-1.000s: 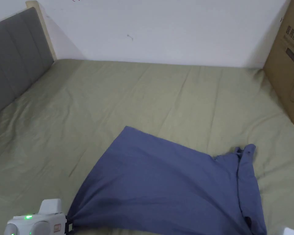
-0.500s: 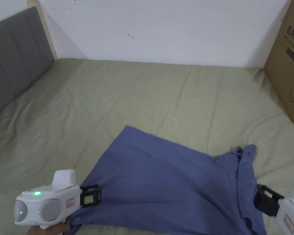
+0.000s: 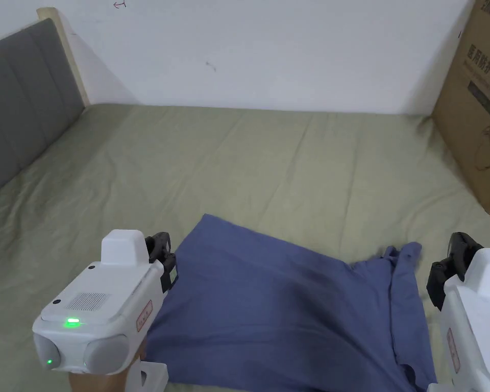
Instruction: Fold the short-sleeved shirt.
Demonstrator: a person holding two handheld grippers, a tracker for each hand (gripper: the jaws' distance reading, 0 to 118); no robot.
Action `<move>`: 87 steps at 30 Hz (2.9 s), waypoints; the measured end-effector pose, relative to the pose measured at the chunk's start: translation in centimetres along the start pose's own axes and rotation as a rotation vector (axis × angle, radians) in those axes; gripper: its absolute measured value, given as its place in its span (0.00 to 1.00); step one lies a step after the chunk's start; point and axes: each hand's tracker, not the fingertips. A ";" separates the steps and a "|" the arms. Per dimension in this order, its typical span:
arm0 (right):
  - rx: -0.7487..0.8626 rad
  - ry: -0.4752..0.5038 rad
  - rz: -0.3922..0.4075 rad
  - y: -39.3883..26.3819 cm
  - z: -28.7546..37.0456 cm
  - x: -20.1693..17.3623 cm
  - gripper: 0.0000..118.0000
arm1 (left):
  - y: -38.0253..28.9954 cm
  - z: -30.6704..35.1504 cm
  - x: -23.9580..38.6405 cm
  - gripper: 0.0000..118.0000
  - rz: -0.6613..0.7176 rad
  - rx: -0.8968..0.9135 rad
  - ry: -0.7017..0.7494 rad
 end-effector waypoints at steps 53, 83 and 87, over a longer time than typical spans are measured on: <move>-0.720 0.011 -0.116 -14.0 -26.4 4.2 0.88 | -0.6 -35.0 1.8 0.01 0.030 -0.555 -0.112; -0.229 0.164 -0.138 4.9 -17.6 9.1 0.00 | 11.6 -19.9 -4.5 0.01 0.159 -0.274 -0.051; -0.116 0.182 -0.136 10.8 -17.8 8.3 0.00 | 17.5 -18.7 -6.2 0.01 0.147 -0.155 -0.023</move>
